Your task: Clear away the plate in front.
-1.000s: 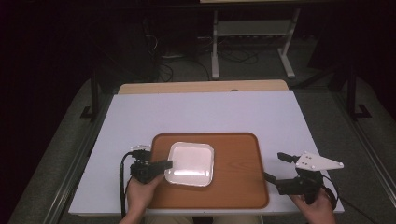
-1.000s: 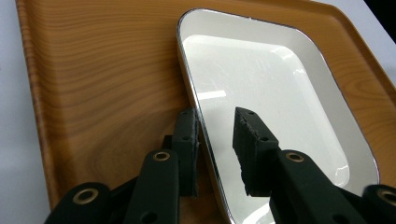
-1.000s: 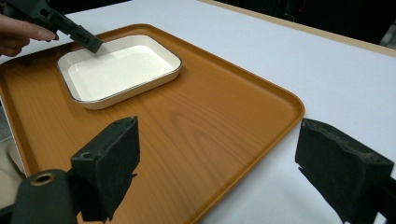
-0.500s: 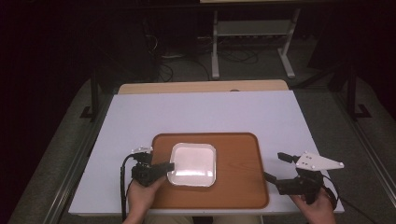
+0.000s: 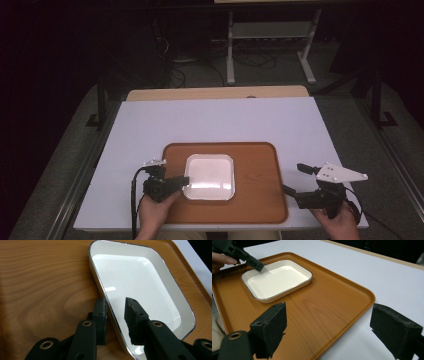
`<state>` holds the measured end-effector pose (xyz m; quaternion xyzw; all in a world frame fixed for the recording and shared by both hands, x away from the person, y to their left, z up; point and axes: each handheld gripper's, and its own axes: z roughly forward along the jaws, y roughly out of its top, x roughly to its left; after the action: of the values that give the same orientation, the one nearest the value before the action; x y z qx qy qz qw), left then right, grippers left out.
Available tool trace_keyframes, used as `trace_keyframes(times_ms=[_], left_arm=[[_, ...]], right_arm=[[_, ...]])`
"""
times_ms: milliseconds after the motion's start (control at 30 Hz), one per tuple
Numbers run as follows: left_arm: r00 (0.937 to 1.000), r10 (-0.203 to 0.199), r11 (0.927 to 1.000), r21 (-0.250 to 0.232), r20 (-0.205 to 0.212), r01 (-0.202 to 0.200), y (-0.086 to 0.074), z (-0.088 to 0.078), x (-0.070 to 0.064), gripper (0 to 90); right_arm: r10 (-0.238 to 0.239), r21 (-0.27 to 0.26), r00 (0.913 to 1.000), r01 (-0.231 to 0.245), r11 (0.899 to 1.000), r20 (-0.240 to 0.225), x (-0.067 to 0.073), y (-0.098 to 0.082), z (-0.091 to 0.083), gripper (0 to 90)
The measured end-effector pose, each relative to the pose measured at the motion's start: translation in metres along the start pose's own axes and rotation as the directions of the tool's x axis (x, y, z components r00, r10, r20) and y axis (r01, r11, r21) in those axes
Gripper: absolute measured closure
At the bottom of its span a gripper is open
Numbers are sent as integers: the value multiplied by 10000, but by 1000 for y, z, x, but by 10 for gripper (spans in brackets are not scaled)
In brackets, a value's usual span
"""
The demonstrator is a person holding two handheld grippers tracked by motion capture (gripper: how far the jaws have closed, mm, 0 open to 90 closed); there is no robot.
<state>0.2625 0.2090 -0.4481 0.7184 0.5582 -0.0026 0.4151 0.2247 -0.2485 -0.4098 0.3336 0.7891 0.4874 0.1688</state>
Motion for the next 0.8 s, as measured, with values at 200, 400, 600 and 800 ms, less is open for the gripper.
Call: trace_keyframes(times_ms=[200, 400, 600, 800], left_arm=[[10000, 47, 10000, 47, 5, -47, 0, 2, -1, 710], [9999, 137, 9999, 68, 59, -138, 1, 5, -5, 715], [9997, 248, 9997, 78, 23, -248, 2, 5, -5, 719], [9986, 510, 9987, -33, -137, -511, 3, 2, -5, 718]], right_arm=[[-6, 9, 10000, 6, 10000, -10, 0, 0, 0, 131], [-8, 10, 10000, 8, 10000, -13, 0, 0, 0, 132], [13, 5, 10000, -13, 10000, -8, -1, 0, 0, 131], [15, 15, 10000, -15, 10000, -11, -1, -1, 0, 131]])
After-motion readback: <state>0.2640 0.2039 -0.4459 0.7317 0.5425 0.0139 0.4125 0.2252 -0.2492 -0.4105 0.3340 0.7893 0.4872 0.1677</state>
